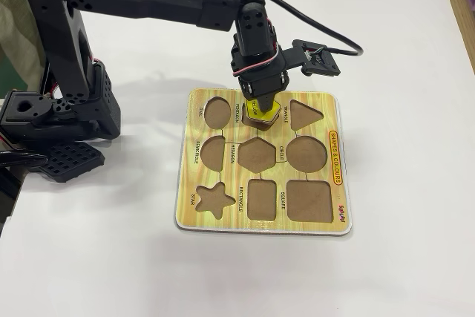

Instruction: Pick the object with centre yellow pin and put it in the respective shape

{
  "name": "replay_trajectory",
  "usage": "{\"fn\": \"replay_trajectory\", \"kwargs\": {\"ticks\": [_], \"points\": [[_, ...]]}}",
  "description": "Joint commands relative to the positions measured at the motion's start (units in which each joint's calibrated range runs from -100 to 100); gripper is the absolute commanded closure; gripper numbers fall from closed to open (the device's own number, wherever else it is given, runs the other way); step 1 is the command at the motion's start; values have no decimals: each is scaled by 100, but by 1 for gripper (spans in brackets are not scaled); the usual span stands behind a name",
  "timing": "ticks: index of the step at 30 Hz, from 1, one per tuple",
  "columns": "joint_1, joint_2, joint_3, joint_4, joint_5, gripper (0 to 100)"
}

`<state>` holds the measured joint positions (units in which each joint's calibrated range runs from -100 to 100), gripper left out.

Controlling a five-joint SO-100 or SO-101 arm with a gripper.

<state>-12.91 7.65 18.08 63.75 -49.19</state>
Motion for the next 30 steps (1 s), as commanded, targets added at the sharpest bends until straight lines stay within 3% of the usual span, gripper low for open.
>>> {"fn": "replay_trajectory", "kwargs": {"ticks": [1, 30], "points": [[80, 97, -315, -49, -23, 96], [70, 164, -315, -49, -337, 96]]}}
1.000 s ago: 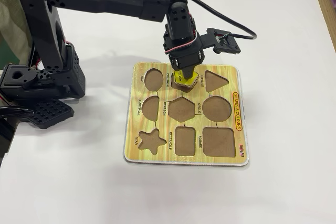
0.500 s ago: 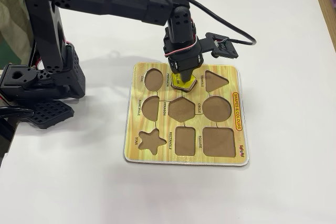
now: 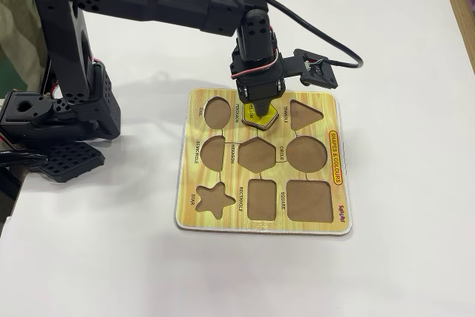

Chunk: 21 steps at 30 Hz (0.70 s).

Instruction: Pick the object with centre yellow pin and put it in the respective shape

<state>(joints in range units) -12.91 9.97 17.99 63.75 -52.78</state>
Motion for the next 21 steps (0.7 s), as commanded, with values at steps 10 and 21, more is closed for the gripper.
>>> {"fn": "replay_trajectory", "kwargs": {"ticks": [10, 21], "points": [[21, -110, -306, -49, 17, 79], [-8, -1172, -189, -23, -36, 79]]}}
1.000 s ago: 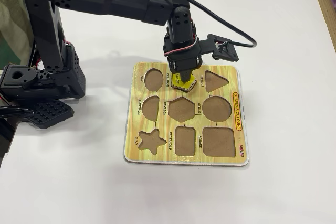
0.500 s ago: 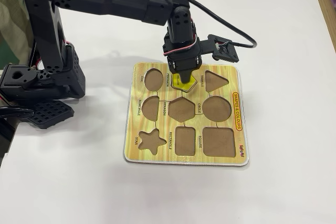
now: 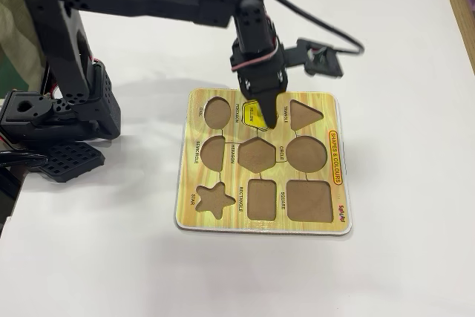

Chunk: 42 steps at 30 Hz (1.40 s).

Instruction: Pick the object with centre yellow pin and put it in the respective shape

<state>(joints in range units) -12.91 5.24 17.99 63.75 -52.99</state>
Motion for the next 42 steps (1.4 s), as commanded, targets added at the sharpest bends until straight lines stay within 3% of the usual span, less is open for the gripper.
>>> {"fn": "replay_trajectory", "kwargs": {"ticks": [1, 27, 34, 42], "points": [[2, -850, -189, 12, -15, 79], [80, -4624, 2653, -57, -51, 79], [80, -5553, 3714, -57, -1009, 79], [80, -6633, 4712, -57, -1155, 79]]}}
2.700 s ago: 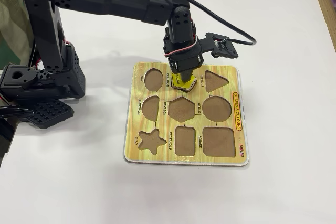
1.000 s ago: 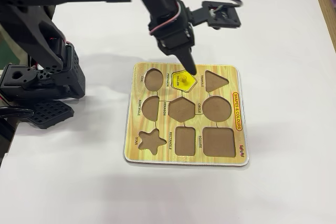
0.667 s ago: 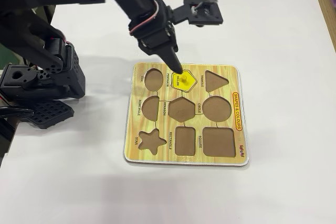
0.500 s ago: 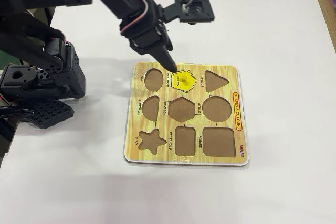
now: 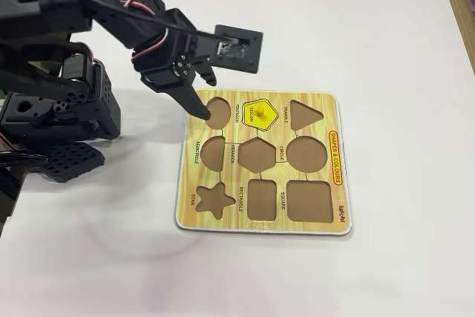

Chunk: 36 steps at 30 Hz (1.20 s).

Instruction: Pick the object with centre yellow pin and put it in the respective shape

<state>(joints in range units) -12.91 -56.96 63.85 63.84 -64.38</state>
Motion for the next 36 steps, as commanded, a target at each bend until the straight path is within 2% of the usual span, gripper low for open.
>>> {"fn": "replay_trajectory", "kwargs": {"ticks": [1, 7, 15, 26, 36], "points": [[80, -513, 216, -66, -16, 79], [129, -1049, 612, -66, -16, 79], [744, -1810, 1250, -66, -16, 79], [773, -3543, 2770, -66, -16, 79], [793, -4112, 3462, 29, -11, 79]]}}
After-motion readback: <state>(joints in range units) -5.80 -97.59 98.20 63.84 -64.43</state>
